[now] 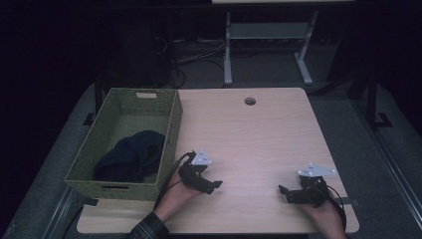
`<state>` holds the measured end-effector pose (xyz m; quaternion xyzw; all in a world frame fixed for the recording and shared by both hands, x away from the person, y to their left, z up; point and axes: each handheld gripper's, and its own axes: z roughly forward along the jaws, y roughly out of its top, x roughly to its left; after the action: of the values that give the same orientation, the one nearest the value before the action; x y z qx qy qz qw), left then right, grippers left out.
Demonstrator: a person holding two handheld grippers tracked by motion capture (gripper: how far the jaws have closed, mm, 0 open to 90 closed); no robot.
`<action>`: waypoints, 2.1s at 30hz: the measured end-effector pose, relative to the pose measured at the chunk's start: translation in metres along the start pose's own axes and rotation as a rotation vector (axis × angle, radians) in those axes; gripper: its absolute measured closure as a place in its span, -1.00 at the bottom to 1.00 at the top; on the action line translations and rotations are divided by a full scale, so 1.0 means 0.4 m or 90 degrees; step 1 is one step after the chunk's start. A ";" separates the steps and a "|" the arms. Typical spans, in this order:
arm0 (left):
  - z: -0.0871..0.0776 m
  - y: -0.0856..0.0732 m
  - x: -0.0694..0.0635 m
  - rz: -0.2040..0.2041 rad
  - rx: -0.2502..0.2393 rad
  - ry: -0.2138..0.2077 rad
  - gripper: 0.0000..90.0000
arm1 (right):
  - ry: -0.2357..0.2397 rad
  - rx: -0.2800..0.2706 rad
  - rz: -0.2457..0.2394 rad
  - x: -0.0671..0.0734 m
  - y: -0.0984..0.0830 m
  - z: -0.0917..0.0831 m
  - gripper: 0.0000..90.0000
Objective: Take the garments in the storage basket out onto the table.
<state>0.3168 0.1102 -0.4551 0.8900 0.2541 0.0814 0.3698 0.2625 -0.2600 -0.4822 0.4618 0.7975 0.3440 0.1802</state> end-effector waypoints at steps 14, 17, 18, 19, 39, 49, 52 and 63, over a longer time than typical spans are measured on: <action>-0.017 0.016 0.001 -0.001 0.000 -0.002 -0.69 | 0.000 0.000 -0.001 0.000 0.000 0.000 -0.80; -0.023 0.020 0.003 -0.004 -0.005 -0.002 -0.69 | 0.000 0.000 0.000 0.000 0.000 0.000 -0.80; -0.025 0.022 0.004 -0.005 -0.005 -0.002 -0.69 | 0.000 0.000 0.000 0.000 0.000 0.000 -0.80; -0.026 0.023 0.005 -0.007 -0.005 -0.005 -0.69 | 0.000 0.000 0.000 0.000 0.000 0.000 -0.80; -0.053 0.052 0.002 -0.002 -0.002 -0.016 -0.69 | 0.000 0.000 0.000 0.000 0.000 0.000 -0.80; -0.061 0.066 0.003 -0.002 0.007 -0.021 -0.68 | 0.000 0.000 0.000 0.000 0.000 0.000 -0.80; -0.066 0.070 0.005 -0.003 0.008 -0.024 -0.69 | 0.000 0.000 0.000 0.000 0.000 0.000 -0.80; -0.087 0.093 0.009 -0.010 0.010 -0.028 -0.68 | 0.002 0.000 -0.001 0.000 0.000 0.000 -0.80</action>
<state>0.3228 0.1113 -0.4043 0.8924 0.2535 0.0573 0.3689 0.2625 -0.2601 -0.4820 0.4607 0.7982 0.3444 0.1790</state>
